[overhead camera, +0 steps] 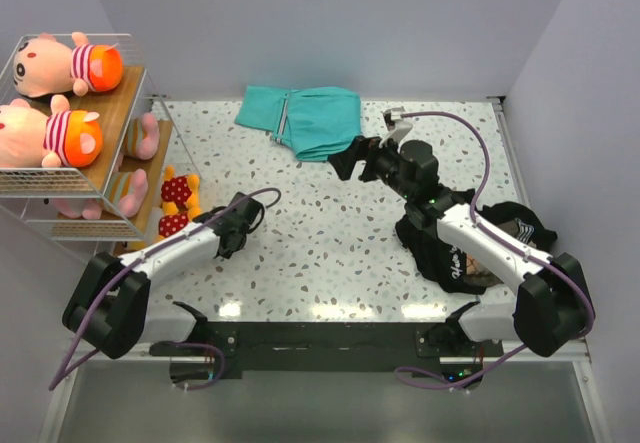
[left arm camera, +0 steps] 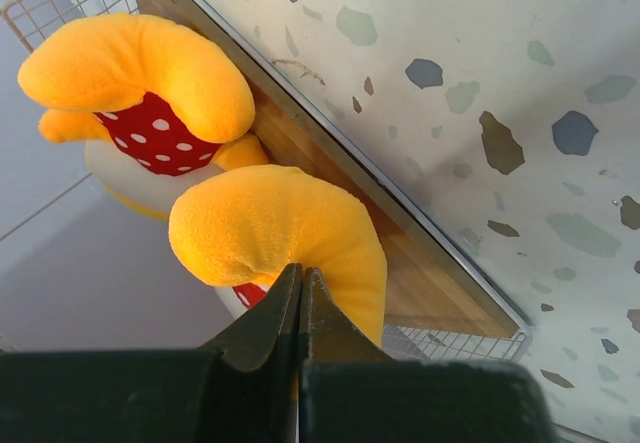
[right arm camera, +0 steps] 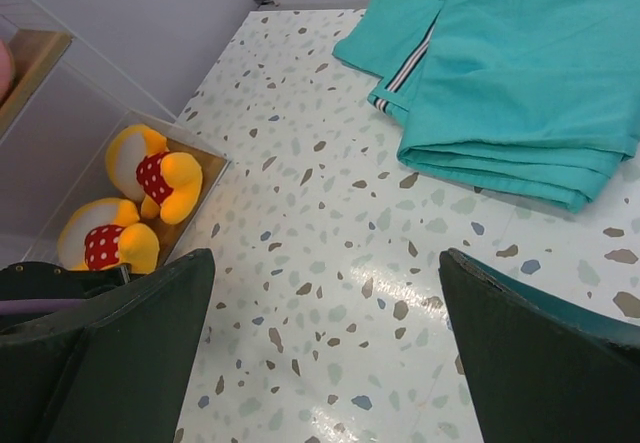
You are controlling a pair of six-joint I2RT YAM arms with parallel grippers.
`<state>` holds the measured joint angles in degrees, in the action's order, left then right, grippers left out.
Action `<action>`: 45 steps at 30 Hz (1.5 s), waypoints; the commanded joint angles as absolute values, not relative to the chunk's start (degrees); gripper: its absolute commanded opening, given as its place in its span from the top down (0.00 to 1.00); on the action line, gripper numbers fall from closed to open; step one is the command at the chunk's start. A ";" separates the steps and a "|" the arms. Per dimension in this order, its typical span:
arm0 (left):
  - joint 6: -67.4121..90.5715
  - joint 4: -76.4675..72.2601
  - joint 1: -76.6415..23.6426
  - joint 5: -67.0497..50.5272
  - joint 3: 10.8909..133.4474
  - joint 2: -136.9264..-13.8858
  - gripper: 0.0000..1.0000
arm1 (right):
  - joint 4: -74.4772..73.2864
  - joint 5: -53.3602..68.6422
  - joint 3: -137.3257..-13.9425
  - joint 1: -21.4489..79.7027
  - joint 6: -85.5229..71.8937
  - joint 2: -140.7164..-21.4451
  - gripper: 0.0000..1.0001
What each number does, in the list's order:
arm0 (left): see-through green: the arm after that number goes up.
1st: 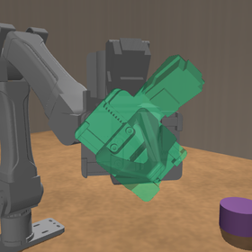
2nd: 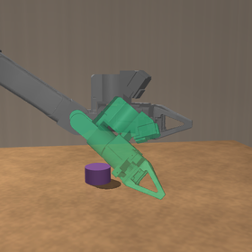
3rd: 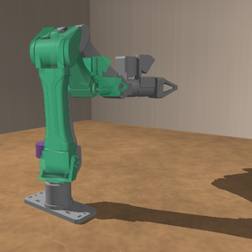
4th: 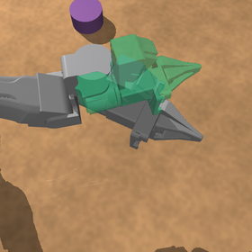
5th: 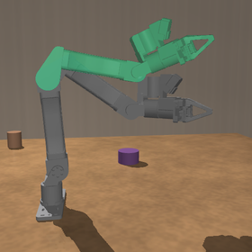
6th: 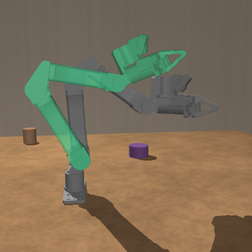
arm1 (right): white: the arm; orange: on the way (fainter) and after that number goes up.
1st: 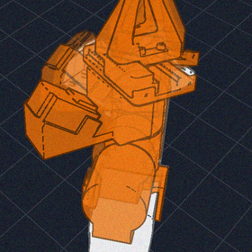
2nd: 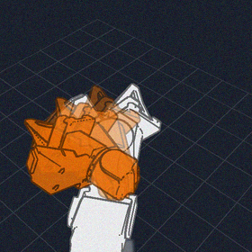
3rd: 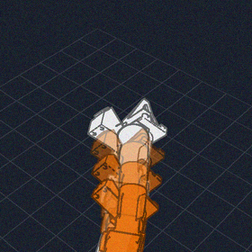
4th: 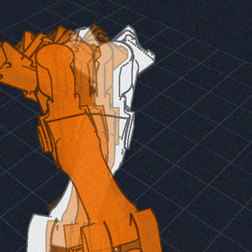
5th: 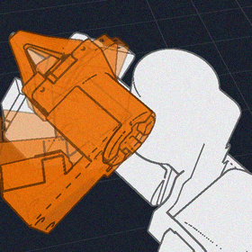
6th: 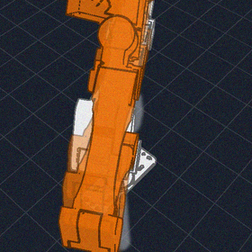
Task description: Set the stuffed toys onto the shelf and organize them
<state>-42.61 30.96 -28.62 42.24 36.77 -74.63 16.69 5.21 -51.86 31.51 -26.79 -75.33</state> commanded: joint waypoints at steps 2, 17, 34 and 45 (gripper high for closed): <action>-43.33 28.57 -27.16 44.47 36.83 -72.77 1.00 | 18.02 5.01 -53.35 31.73 -27.16 -71.99 0.01; -42.36 31.90 -25.58 39.29 35.60 -74.36 1.00 | 17.14 4.22 -53.35 31.73 -26.72 -68.73 0.01; -42.63 27.33 -20.22 40.96 37.43 -78.48 1.00 | 16.00 5.01 -53.52 31.73 -27.16 -66.18 0.01; -40.44 26.98 -20.21 39.74 41.29 -75.50 0.68 | 16.35 5.71 -53.53 31.73 -27.68 -67.67 0.01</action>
<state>-42.39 27.94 -20.36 40.25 36.05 -77.52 14.90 5.32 -51.86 31.51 -27.05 -68.07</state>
